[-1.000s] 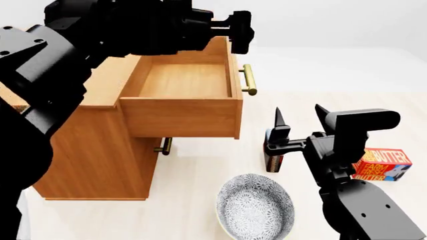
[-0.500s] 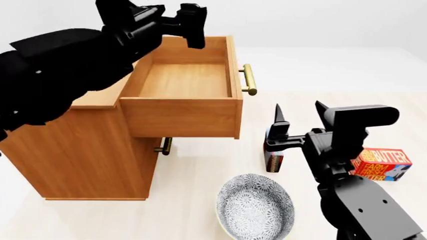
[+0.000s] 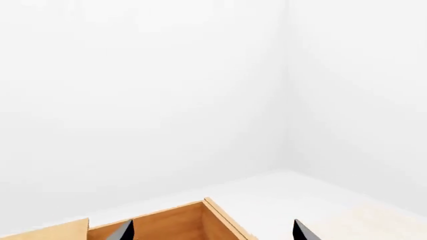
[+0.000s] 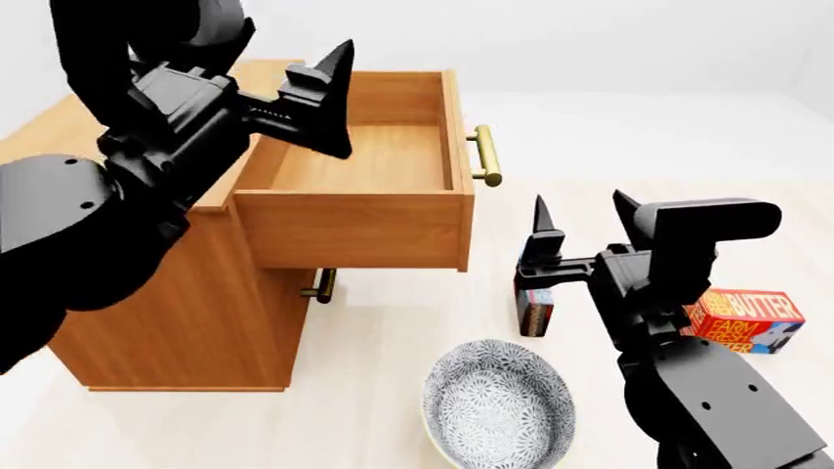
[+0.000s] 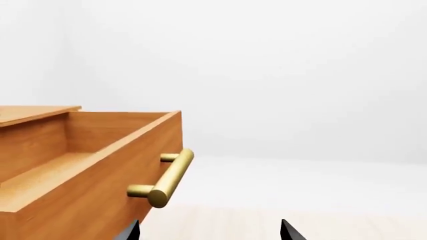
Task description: Put the chocolate pudding in the top drawer of the cabinet and close it.
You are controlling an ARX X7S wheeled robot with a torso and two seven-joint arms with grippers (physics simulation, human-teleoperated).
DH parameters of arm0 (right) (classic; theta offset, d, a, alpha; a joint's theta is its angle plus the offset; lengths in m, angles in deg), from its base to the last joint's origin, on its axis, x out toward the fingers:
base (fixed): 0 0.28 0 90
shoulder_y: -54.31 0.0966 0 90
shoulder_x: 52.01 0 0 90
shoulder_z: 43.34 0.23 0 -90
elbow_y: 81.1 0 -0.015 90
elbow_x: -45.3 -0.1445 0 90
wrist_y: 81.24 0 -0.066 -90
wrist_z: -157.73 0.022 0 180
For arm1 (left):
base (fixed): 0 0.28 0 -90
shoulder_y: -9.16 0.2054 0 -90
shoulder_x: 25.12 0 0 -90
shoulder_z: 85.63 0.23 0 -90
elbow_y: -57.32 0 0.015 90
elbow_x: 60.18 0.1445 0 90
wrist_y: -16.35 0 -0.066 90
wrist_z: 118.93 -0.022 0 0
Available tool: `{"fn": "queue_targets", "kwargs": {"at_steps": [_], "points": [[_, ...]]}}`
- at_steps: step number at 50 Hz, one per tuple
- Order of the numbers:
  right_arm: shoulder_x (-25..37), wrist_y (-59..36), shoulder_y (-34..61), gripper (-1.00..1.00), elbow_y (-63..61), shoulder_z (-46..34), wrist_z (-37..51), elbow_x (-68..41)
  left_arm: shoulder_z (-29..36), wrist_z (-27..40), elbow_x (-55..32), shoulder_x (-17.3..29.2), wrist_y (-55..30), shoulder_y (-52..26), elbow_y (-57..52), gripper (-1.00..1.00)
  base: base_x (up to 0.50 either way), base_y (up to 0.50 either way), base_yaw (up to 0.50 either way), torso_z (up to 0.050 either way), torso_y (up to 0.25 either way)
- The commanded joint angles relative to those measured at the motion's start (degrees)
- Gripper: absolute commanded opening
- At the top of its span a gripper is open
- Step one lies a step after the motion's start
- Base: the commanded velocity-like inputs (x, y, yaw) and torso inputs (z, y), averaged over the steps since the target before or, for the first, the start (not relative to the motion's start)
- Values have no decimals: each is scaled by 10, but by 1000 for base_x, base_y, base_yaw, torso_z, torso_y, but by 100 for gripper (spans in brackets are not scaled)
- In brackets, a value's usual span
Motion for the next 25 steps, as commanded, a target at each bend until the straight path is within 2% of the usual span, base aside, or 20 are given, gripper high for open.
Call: {"fn": "queue_targets", "kwargs": {"at_steps": [1, 15, 25], "points": [[-1, 3, 7, 100, -1, -6, 3, 3, 8, 29, 54, 82, 51, 49, -104, 100, 0, 0, 0, 0, 0], [-12, -3, 61, 100, 62, -22, 3, 17, 19, 40, 124, 181, 137, 123, -195, 100, 0, 0, 0, 0, 0], [-25, -6, 113, 100, 148, -24, -11, 15, 32, 47, 165, 230, 176, 161, -232, 100, 0, 0, 0, 0, 0]]}}
